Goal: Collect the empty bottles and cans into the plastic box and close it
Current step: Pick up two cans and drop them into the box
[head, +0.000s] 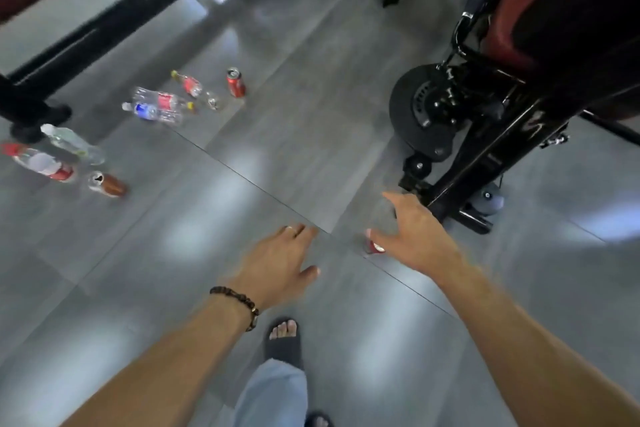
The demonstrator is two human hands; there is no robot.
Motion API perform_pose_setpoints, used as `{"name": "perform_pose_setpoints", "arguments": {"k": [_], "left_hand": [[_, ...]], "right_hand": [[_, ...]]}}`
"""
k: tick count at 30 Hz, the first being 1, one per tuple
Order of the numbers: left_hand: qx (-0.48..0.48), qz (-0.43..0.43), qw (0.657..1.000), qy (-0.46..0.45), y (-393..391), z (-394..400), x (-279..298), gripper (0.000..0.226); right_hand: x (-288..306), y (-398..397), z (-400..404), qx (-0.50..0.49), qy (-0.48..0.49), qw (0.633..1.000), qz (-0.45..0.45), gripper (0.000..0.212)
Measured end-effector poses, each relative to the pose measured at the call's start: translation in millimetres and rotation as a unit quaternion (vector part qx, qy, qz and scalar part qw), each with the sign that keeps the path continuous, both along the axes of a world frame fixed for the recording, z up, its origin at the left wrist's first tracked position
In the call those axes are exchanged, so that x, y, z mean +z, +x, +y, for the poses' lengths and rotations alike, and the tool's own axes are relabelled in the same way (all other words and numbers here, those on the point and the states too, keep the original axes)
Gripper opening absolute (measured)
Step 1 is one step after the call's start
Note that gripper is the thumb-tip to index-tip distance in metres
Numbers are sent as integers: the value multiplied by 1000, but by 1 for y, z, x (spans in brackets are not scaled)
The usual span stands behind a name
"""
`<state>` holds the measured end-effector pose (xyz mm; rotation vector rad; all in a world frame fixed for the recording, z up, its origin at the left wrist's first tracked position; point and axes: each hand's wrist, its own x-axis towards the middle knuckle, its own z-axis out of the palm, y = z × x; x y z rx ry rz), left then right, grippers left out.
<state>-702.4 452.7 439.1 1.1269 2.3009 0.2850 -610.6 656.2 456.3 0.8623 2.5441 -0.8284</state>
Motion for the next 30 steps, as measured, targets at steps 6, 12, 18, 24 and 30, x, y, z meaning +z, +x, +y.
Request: {"name": "perform_pose_setpoints", "arguments": {"k": [6,12,18,24,30], "left_hand": [[-18,-21,999,-26,19,87,-127,54],[11,-36,997,-60,54,142,-268,50],[43,-64,994,-81,79,160,-352,53],[84,-55,992,-72,87,164,-374,54],[114,-45,990,-64,77,147,-348,51]], "right_hand": [[-151,12,83,-4,-27,998,-48,75],[-332,23,127,7,-65,995,-77,83],[-442,39,134,23,-62,994,-89,87],[-476,43,142,69,-45,993,-84,78],[-436,18,135,109,-46,992,-54,70]]}}
